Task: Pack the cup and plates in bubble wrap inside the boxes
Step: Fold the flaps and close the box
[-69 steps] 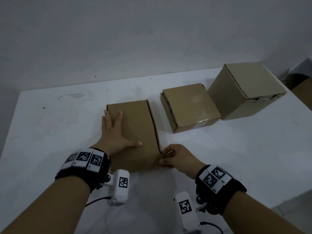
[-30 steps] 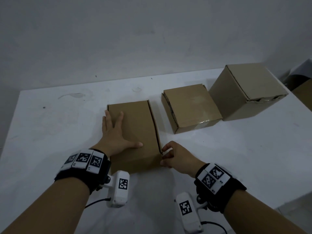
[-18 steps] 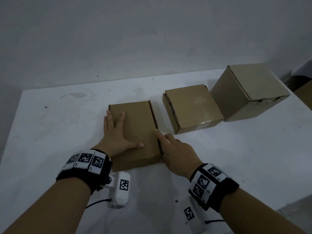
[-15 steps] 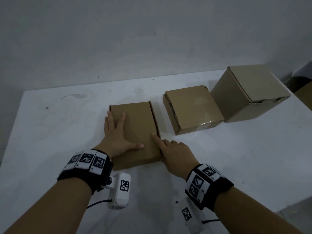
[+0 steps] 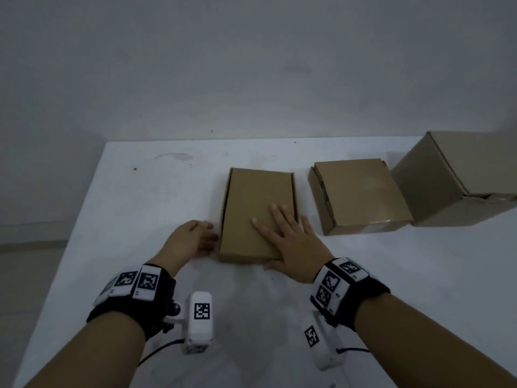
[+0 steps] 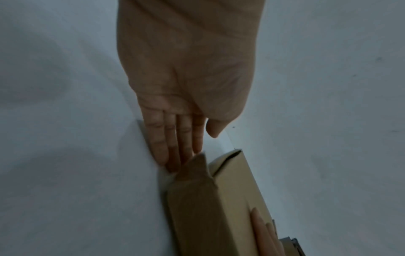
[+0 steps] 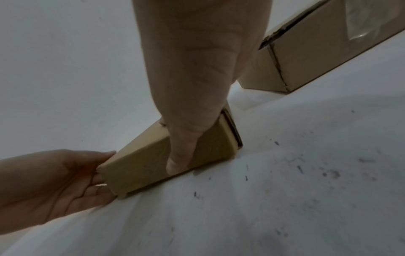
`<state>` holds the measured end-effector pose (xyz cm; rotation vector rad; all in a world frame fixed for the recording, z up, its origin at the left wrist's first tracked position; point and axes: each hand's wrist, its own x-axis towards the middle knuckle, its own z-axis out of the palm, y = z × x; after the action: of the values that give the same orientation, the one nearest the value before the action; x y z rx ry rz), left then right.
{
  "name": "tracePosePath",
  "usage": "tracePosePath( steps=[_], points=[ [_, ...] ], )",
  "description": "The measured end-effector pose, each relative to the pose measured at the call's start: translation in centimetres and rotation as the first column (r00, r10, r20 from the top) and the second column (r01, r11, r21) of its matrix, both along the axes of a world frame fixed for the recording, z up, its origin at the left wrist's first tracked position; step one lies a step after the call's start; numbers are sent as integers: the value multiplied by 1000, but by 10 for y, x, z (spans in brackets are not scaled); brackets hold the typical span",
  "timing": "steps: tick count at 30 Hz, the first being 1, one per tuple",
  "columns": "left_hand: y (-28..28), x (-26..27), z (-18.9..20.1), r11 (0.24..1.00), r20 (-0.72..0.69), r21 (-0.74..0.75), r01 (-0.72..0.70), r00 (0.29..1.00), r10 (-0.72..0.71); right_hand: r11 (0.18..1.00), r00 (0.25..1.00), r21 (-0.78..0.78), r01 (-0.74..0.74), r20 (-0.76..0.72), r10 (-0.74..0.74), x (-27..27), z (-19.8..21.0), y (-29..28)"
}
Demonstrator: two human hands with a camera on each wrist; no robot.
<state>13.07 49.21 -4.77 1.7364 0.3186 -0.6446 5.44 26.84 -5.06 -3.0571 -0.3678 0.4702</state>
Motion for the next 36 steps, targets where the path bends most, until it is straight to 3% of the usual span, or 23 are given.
tracePosePath(
  steps=[3, 9, 15, 24, 31, 36],
  points=[
    [10, -9, -1, 998, -86, -27, 56, 995, -59, 1000, 1000, -5, -7, 8, 7, 4, -3, -1],
    [18, -19, -5, 998, -116, -8, 61, 991, -62, 1000, 1000, 30, 10, -1, -10, 4, -6, 1],
    [14, -20, 0, 961, -167, 91, 259, 956, -242, 1000, 1000, 19, 10, -7, -10, 4, -6, 2],
    [13, -16, 5, 934, -179, 128, 334, 934, -309, 1000, 1000, 23, 18, -16, -17, 4, -7, 1],
    [13, -9, 5, 959, -116, 112, 259, 962, -247, 1000, 1000, 17, 17, -12, -16, 2, -7, 2],
    [12, -17, 7, 935, -232, 100, 340, 922, -310, 1000, 1000, 22, 14, -15, -14, 3, -7, 1]
  ],
)
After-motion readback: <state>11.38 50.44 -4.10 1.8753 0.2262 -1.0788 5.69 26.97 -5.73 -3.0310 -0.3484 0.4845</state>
